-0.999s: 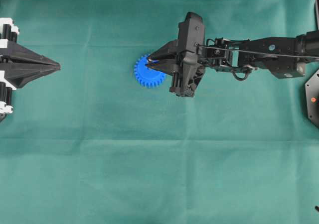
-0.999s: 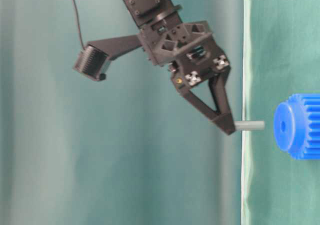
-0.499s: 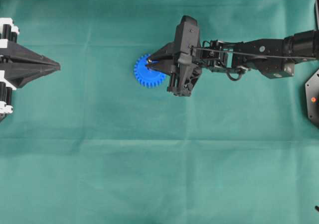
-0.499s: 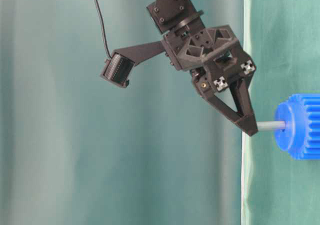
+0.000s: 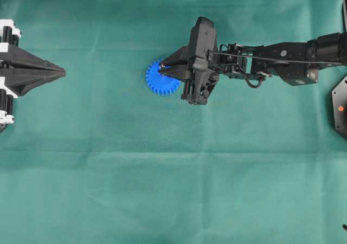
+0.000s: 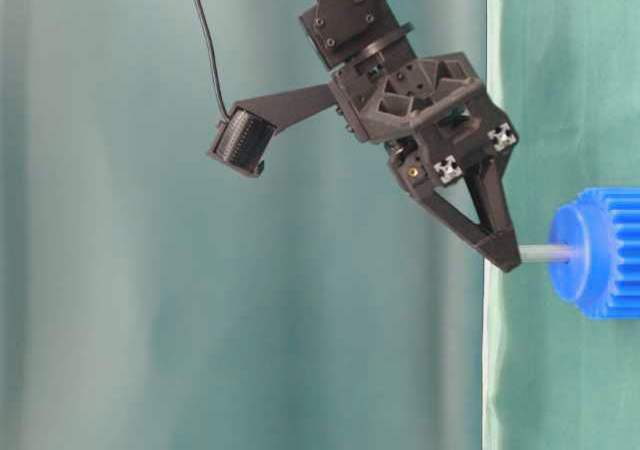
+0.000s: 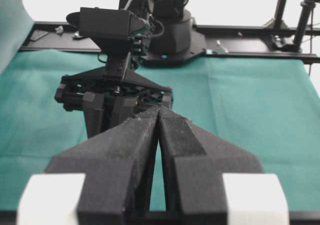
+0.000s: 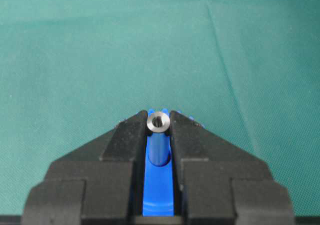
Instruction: Insert the shaft placed at a random location into the center hole of the medium gear at another random location.
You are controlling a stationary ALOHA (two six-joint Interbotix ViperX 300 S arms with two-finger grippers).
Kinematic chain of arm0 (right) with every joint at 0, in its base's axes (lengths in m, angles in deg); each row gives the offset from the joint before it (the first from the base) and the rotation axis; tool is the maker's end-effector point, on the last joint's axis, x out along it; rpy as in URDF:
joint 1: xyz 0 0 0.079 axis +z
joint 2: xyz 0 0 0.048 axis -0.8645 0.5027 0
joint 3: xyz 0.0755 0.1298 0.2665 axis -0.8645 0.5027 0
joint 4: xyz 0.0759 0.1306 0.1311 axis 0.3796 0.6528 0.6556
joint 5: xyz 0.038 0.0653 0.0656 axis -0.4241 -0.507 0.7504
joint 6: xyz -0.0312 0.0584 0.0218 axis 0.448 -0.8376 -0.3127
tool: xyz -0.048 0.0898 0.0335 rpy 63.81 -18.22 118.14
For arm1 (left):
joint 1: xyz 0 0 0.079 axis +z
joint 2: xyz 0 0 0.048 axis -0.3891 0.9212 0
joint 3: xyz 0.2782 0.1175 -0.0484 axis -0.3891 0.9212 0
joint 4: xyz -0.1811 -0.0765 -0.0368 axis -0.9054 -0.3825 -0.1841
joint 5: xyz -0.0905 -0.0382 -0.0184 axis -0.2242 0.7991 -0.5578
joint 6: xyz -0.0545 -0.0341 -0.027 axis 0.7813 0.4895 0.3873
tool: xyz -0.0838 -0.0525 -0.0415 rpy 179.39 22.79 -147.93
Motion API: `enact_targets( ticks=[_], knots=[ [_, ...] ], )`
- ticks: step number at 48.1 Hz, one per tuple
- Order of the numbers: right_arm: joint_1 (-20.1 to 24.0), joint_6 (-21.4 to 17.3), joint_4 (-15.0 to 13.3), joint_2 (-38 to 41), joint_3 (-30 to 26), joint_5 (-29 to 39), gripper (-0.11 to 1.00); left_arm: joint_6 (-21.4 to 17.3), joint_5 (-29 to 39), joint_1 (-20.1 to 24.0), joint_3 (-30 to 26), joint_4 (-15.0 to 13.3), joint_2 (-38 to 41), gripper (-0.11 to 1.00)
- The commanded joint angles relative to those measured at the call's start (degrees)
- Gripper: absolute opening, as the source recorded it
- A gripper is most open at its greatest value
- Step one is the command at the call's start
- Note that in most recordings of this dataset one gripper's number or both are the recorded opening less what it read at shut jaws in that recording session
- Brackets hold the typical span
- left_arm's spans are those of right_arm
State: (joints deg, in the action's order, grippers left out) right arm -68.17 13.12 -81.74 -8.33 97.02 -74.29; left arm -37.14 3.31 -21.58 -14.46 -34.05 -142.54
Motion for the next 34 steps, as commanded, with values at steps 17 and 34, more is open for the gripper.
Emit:
enact_targets(
  ticks=[17, 34],
  knots=[
    [-0.09, 0.88, 0.18, -0.62, -1.14, -0.53, 0.14, 0.00, -0.53, 0.09, -0.97, 0.18, 0.44, 0.00],
    [-0.09, 0.44, 0.26, 2.64, -1.14, -2.02, 0.14, 0.00, -0.44, 0.09, -0.97, 0.18, 0.53, 0.00]
  ],
)
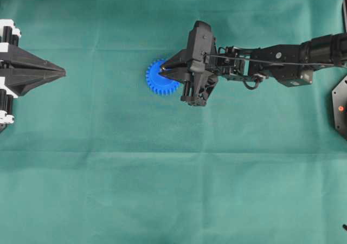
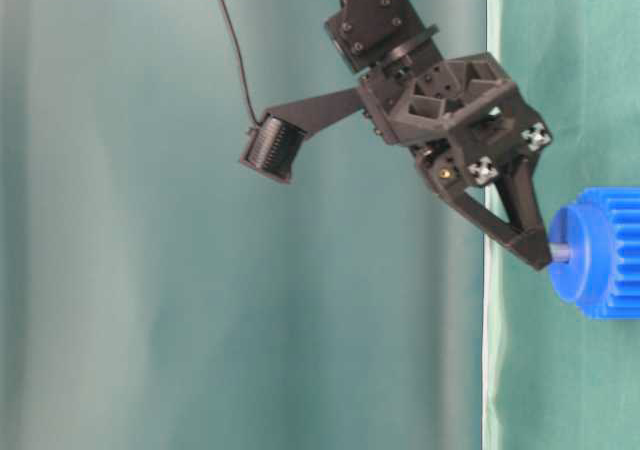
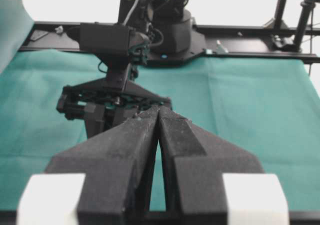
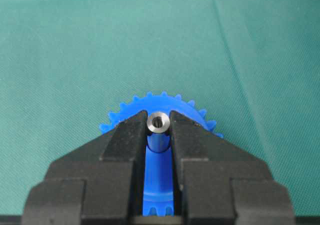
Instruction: Insert the shaft placed at a random location into the center hole of the medium gear at another random location.
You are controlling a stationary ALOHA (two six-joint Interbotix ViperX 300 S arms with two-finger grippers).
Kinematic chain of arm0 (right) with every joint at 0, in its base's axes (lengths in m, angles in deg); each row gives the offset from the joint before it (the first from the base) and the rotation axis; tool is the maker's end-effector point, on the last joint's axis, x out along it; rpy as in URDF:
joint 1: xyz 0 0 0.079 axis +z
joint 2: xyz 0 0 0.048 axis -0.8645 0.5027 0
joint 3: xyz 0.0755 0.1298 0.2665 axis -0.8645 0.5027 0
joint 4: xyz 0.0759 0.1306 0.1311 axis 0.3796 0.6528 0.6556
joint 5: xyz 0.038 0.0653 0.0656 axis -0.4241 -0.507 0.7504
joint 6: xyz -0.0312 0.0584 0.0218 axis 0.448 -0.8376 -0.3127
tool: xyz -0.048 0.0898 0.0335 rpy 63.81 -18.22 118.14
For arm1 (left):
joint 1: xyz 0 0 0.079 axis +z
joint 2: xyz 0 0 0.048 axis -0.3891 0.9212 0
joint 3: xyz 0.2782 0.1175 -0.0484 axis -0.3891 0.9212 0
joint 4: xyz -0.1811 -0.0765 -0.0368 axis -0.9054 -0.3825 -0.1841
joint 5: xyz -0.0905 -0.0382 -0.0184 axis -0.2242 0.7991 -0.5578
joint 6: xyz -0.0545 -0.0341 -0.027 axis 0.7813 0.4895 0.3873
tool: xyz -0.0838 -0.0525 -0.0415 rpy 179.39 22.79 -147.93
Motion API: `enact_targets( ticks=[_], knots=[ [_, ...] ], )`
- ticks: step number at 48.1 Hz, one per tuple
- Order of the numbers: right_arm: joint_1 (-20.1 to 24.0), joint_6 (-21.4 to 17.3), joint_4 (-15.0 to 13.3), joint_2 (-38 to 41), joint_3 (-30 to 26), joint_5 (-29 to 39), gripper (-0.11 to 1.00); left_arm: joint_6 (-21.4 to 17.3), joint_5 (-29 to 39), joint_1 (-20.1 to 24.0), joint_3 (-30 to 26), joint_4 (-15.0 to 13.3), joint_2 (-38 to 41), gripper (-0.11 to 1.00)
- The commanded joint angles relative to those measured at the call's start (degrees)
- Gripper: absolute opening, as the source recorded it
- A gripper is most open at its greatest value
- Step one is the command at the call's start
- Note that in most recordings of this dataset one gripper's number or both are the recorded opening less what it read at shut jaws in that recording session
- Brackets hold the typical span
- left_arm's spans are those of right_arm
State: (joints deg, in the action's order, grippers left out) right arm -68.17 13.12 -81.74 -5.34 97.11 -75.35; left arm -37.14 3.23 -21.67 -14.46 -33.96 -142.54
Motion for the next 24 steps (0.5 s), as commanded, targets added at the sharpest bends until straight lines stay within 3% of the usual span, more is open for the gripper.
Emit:
enact_targets(
  ticks=[1, 24],
  knots=[
    [-0.09, 0.44, 0.26, -0.18, -1.23, -1.05, 0.14, 0.00, -0.44, 0.26, -0.97, 0.09, 0.53, 0.00],
    [0.00, 0.44, 0.18, 0.44, -1.23, -1.14, 0.14, 0.00, -0.18, 0.88, -0.97, 0.09, 0.53, 0.00]
  ],
)
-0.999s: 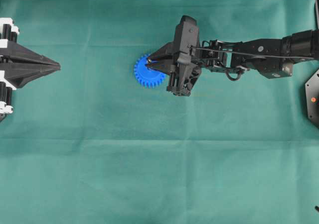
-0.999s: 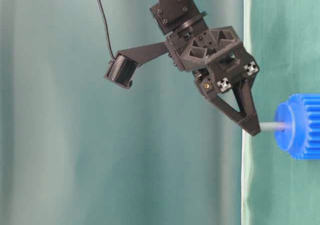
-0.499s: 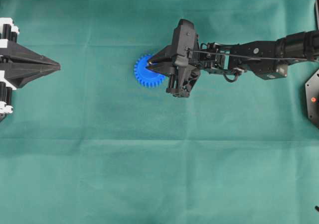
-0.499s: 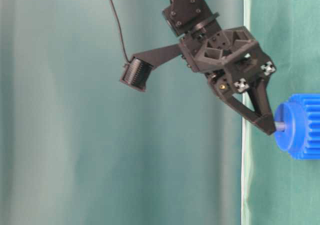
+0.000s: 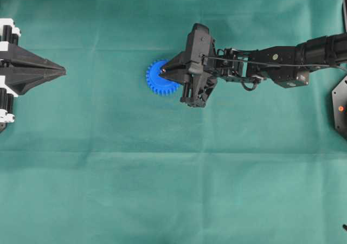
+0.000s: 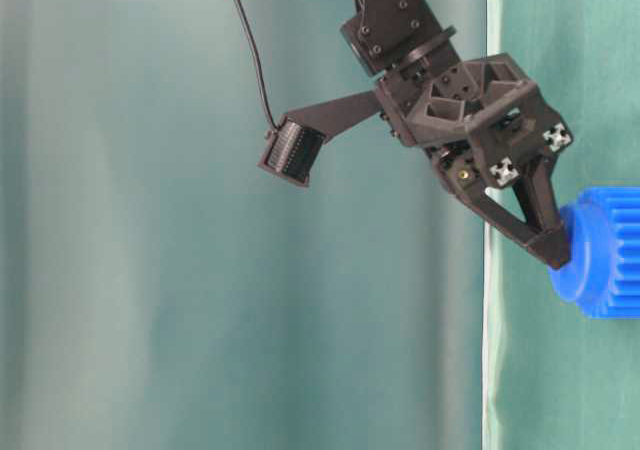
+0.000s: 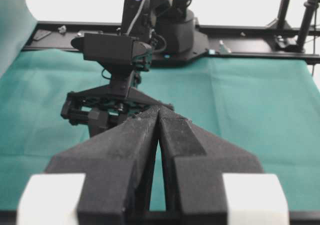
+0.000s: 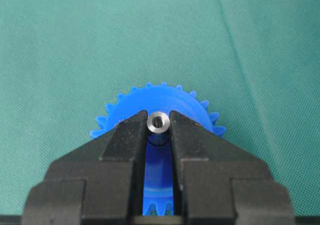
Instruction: Insert the shaft placed at a random location into the center hole of the medium gear at another random location.
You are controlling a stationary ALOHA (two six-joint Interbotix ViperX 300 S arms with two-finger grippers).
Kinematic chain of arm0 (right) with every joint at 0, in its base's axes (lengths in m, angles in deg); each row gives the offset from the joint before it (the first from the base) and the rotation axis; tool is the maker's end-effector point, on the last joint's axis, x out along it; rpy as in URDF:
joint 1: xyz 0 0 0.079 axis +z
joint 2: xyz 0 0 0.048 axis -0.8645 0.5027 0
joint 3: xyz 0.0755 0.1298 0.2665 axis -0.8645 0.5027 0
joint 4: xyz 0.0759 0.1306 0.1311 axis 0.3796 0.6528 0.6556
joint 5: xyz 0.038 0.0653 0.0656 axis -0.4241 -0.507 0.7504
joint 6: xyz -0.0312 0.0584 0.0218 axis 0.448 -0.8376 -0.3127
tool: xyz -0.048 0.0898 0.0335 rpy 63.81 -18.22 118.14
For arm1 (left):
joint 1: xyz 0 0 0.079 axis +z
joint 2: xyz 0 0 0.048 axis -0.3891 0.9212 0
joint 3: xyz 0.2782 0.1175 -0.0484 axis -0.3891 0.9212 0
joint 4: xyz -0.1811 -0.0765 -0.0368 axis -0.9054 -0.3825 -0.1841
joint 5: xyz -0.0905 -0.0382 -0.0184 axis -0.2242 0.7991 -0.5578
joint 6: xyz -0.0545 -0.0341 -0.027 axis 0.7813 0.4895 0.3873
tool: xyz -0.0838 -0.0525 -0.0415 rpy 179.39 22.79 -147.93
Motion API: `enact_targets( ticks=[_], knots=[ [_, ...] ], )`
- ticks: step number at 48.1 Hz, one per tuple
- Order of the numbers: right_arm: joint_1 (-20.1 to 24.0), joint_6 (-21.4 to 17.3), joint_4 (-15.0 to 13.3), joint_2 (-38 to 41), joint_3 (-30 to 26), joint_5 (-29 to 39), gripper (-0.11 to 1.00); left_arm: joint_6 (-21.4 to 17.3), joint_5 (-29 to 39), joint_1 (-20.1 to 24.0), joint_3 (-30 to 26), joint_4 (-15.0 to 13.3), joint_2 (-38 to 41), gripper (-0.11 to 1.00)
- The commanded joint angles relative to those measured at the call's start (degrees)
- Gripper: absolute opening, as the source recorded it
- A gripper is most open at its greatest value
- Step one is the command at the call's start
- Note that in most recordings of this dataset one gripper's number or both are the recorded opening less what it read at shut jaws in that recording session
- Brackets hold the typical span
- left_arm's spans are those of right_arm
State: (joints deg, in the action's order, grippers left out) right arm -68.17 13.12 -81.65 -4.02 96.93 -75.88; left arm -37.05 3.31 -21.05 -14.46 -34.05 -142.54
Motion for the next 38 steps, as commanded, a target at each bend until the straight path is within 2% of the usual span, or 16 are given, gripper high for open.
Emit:
enact_targets(
  ticks=[1, 10, 12, 14, 21, 24, 25, 33, 38],
  knots=[
    [0.00, 0.44, 0.09, -0.88, -1.14, -0.62, 0.14, -0.09, -0.26, 0.18, -0.97, 0.18, 0.44, 0.00],
    [0.00, 0.44, 0.09, -0.88, -1.14, -0.70, 0.15, -0.09, -0.26, 0.26, -0.97, 0.18, 0.53, 0.00],
    [0.00, 0.44, 0.09, -0.88, -1.23, -0.79, 0.18, -0.09, -0.26, 0.26, -0.97, 0.18, 0.53, 0.00],
    [0.00, 0.44, 0.09, -0.88, -1.23, -0.79, 0.26, -0.09, -0.26, 0.26, -0.97, 0.09, 0.44, 0.00],
    [0.26, 0.35, 0.18, -1.05, -1.76, -0.79, 0.72, -0.09, -0.26, 0.26, -0.97, 0.18, 0.53, 0.00],
    [0.44, 0.44, 0.09, -1.49, -1.93, -0.70, 0.88, -0.09, -0.26, 0.26, -0.97, 0.18, 0.44, 0.00],
    [0.44, 0.44, 0.09, -1.67, -2.02, -0.62, 0.90, -0.09, -0.26, 0.26, -0.97, 0.18, 0.53, 0.00],
    [0.44, 0.62, 0.09, -3.78, -1.85, -0.44, 0.83, -0.09, -0.26, 0.26, -0.97, 0.18, 0.44, 0.00],
    [0.44, 0.62, 0.00, -5.19, -1.67, -0.26, 0.83, 0.00, -0.18, 0.26, -0.97, 0.18, 0.53, 0.00]
  ],
)
